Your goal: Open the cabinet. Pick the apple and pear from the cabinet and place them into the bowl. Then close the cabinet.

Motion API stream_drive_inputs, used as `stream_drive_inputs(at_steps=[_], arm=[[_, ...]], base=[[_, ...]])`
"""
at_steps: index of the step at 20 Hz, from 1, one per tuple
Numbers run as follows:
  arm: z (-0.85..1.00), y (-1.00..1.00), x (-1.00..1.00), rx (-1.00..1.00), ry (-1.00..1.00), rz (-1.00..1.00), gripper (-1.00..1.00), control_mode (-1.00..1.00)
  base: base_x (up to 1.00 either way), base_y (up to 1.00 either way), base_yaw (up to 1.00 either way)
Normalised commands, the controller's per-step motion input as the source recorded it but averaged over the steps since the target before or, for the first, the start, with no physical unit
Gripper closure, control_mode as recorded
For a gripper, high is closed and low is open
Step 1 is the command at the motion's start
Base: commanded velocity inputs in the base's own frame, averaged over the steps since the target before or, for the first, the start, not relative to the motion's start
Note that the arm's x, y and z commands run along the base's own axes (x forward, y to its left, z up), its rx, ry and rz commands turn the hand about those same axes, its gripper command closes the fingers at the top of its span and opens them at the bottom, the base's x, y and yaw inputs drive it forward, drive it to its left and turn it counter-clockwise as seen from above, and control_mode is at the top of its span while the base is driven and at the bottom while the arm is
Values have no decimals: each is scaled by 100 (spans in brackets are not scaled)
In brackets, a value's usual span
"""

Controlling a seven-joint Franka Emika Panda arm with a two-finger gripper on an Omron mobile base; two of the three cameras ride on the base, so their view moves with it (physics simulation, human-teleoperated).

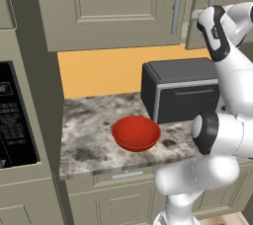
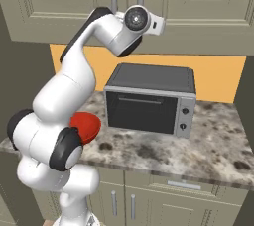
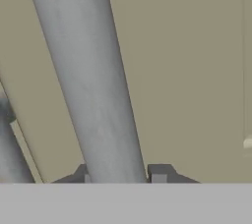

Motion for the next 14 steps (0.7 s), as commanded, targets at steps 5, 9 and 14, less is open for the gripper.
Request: stream_drive_inputs(at_steps=[5,9,14], arm=[[0,0,-49,0,0,0,100,-100],[0,0,-50,0,0,0,100,-100],[0,0,-53,0,0,0,100,-100]], base=[[0,0,0],[0,0,0],[0,0,0]])
